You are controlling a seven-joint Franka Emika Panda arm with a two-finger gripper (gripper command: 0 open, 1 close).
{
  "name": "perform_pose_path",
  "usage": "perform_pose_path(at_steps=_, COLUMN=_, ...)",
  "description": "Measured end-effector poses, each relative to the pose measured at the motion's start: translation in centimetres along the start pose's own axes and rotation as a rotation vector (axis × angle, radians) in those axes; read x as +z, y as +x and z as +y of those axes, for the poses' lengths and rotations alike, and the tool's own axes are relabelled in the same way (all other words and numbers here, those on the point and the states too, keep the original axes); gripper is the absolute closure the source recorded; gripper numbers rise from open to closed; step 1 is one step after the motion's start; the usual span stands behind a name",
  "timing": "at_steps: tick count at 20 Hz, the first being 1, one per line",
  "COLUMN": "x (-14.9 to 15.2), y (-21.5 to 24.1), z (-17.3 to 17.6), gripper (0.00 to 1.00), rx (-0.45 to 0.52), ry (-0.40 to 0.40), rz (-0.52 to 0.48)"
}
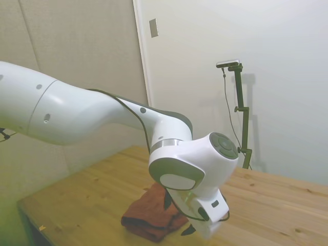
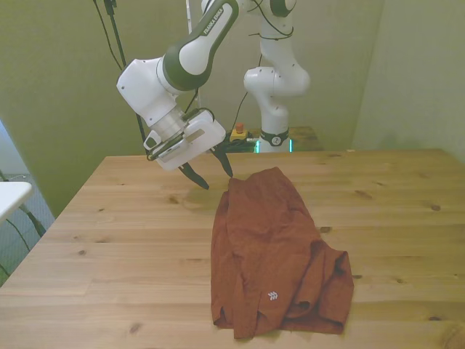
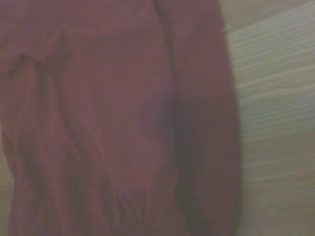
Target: Unfold the shorts
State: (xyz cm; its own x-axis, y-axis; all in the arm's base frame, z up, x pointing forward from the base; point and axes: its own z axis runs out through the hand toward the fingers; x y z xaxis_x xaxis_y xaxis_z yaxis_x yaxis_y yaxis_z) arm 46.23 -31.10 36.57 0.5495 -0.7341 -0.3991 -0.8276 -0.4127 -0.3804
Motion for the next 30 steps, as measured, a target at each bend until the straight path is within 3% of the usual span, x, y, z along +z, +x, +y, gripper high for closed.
perform_pose_path(at_steps=5, x=0.7, y=-0.4, z=-0.9, gripper=0.0, rx=-0.042, ry=0.057, rz=-0.048)
perform_pose_path(at_steps=16, x=3.3, y=-1.3, z=-1.8, gripper=0.0, rx=-0.09, ry=0.056, rz=-0.108)
perform_pose_path(at_steps=17, x=3.4, y=-1.3, z=-1.9, gripper=1.0, rx=-0.096, ry=0.063, rz=-0.111)
perform_pose_path(at_steps=30, x=4.0, y=-1.5, z=-1.8, gripper=1.0, rx=-0.126, ry=0.085, rz=-0.121)
